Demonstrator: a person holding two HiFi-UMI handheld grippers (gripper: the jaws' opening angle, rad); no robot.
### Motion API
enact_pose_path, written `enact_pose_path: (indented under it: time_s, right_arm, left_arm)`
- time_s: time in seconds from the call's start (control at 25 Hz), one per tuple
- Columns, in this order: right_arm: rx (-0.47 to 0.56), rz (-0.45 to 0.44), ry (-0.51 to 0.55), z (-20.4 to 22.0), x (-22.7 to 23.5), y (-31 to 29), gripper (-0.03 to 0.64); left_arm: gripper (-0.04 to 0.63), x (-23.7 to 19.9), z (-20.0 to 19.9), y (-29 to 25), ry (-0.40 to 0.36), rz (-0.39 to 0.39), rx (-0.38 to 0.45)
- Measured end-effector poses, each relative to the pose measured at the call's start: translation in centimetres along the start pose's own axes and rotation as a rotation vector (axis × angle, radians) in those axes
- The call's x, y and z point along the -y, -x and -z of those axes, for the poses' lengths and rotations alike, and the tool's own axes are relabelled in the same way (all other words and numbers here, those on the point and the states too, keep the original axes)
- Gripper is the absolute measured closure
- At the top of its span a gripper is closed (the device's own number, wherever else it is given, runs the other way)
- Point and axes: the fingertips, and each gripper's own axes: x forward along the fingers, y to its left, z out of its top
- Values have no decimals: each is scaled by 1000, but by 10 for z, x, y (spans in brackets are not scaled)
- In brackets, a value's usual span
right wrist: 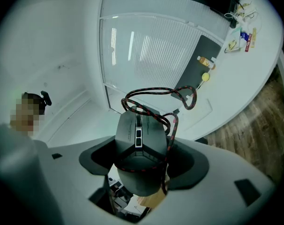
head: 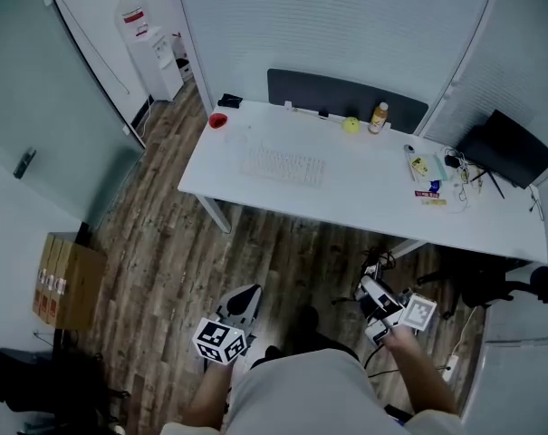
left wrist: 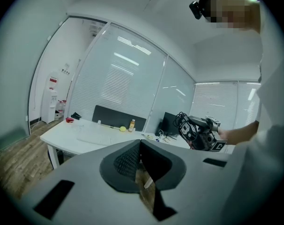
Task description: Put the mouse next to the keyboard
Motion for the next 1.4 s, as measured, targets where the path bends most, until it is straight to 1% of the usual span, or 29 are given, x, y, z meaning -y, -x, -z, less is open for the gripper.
enact_pose_path:
  time_s: [0.28,0.6,0.76,0.92,1.04,1.2,1.4]
  right_arm:
    - [-81,-22,37,-44,27,-24,284]
    - [-138,-49,23,-84,56,-48,284]
    - [-148,-32,8,-100,70,-58,284]
    - [-143,-12,16,-117,82,-70,284]
    - [-127,8,1,-126,89,-78,284]
    - [-106,29,5,-137,96,-95,284]
    - [-86,90,-5,-145,114,-117,284]
  left_arm:
    - [578,-9,-14,-48,15,-60,5]
    - [578,-14,-27,-94,31,-106,16]
    - [578,-17,-32,-112,35,-115,10]
    - [578,-27,-40,-130,28,-109,9]
    - [578,-38,-45,-143,29,-96,-1]
    - [578,-57,-52,-164,22,-62,-16]
    - [578,-86,-63,-194,14,-13,-45]
